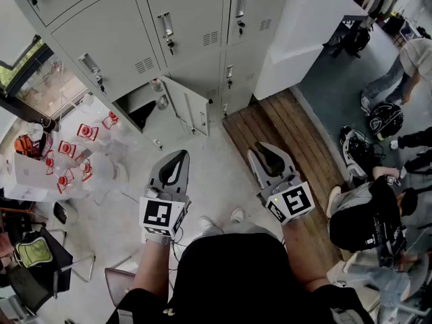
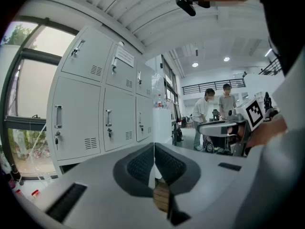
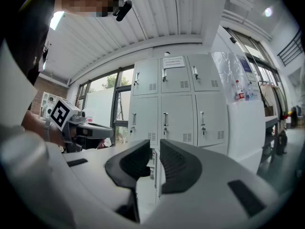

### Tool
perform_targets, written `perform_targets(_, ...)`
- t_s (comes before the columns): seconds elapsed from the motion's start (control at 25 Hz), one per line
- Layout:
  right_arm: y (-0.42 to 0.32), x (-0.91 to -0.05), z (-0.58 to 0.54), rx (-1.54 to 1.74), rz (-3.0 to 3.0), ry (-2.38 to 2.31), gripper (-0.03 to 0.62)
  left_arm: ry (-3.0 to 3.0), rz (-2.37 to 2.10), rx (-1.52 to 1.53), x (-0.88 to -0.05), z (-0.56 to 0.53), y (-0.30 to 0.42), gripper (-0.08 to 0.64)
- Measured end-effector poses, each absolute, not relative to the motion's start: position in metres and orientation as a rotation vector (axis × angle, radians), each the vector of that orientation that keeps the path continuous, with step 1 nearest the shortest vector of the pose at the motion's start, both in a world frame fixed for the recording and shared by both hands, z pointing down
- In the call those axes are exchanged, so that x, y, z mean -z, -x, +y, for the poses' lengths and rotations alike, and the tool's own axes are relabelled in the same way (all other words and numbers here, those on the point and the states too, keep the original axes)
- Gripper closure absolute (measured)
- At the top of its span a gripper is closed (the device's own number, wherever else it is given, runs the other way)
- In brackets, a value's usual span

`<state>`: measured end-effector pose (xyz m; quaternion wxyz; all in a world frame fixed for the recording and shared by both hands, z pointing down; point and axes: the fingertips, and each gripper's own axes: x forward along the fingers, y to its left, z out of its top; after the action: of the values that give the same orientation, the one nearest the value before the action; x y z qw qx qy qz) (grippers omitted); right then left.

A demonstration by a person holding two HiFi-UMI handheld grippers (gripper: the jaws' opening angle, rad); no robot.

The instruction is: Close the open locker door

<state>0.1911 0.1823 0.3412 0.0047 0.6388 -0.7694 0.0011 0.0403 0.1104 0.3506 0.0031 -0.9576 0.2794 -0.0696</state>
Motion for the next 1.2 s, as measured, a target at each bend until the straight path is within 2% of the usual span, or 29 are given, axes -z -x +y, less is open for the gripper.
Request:
perform_targets(0.76, -0.257, -0.36, 0.179, -0.09, -2.59, -1.921, 0.515, 2.956, 1.039, 0.391, -0.38, 0.138, -0.085, 0.537)
perform_targets(1.2, -0.256, -0.373, 0.116, -0.132, -2.553, -1.944, 0.515, 2.987, 0.984, 0.389, -0.39, 0.072, -0.086, 0.537)
